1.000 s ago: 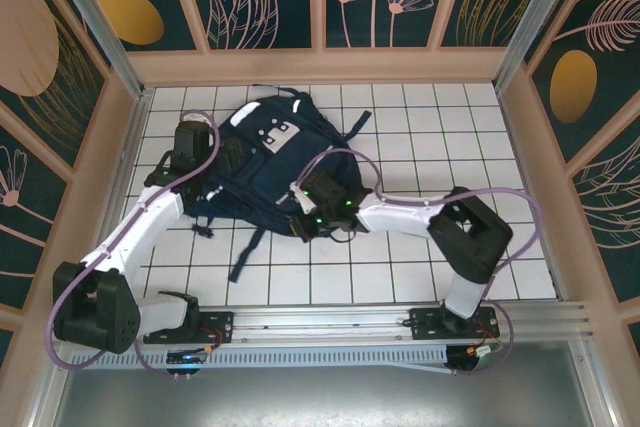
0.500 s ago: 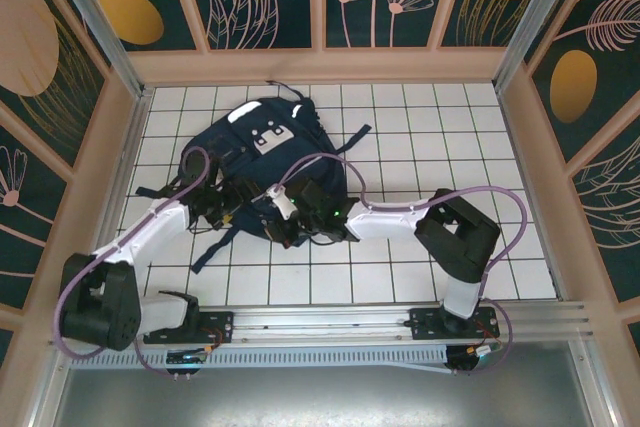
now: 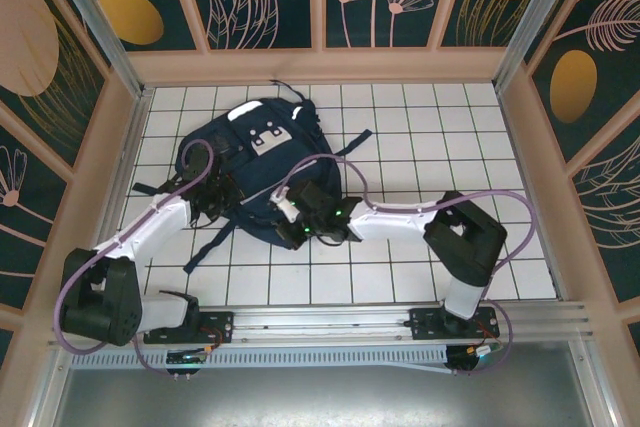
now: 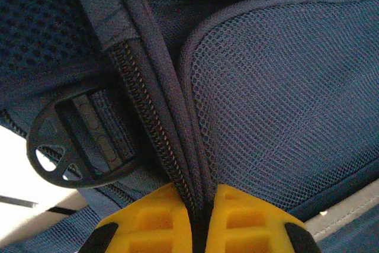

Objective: Pack books, pencil case, and school supplies into a backpack

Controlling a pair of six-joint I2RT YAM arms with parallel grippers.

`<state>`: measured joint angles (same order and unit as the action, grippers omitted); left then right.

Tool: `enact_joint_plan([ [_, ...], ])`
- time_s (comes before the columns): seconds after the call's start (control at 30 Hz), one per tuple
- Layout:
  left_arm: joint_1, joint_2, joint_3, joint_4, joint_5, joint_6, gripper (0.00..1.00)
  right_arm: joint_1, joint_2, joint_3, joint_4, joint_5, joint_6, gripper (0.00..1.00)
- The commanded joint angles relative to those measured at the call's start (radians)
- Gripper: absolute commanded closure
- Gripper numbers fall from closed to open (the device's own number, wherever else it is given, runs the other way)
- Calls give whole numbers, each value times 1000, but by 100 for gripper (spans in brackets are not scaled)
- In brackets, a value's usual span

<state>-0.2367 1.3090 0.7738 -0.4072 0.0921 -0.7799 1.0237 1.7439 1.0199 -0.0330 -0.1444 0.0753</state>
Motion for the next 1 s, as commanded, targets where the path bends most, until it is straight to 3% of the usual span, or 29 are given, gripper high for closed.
enact_joint_plan([
  [0.0,29,18,53,-2,-123,202,100,-130,-80,-83,-193,139,-52,100],
  [0.2,43,133,120,-14,-86,402,100,-279,-115,-110,-249,236,-45,100],
  [0.37,96,272,265,-25,-139,472,96,-203,-116,-70,-248,166,-66,100],
  [0.43,124,318,335,-29,-152,469,79,-137,-103,-42,-208,96,-66,100],
  [0.47,128,334,363,-38,-161,470,67,-116,-90,-27,-183,76,-54,100],
  [0.5,128,349,399,-61,-182,471,38,-98,-69,-11,-148,51,-36,100],
  [0.53,128,363,439,-102,-187,470,20,-84,-43,17,-119,22,-18,100],
  [0.6,128,371,495,-186,-182,481,9,-63,10,75,-81,-18,11,100],
  [0.7,128,312,475,-275,-190,463,6,-36,93,167,-46,-54,20,100],
  [0.97,127,75,222,-299,-8,249,6,6,169,257,60,-188,59,100],
])
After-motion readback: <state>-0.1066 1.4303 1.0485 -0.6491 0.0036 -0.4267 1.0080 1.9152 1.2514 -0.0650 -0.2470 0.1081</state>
